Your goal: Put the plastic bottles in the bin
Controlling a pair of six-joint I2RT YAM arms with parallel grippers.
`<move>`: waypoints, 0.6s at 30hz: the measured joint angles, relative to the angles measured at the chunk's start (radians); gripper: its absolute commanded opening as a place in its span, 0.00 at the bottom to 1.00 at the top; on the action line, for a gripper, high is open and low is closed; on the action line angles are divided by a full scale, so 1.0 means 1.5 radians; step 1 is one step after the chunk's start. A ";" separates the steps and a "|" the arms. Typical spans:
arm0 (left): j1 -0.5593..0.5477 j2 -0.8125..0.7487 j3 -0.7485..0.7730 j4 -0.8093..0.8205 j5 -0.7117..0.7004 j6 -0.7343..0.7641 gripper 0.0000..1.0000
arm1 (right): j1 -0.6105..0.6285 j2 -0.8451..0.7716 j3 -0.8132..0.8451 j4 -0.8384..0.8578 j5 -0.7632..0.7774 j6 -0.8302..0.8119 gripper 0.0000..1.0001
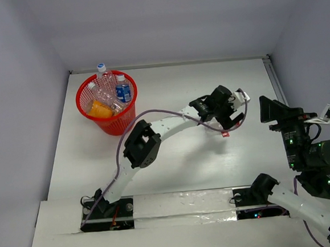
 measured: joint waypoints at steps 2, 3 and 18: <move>-0.007 0.022 0.010 -0.014 -0.002 0.006 0.99 | 0.000 0.002 -0.007 -0.005 -0.008 0.000 0.82; -0.009 0.033 0.016 -0.024 -0.002 0.010 0.99 | 0.000 0.005 -0.009 -0.006 -0.011 0.000 0.82; -0.005 0.095 0.004 -0.018 0.000 0.016 0.69 | 0.000 0.035 -0.032 -0.005 -0.042 0.001 0.80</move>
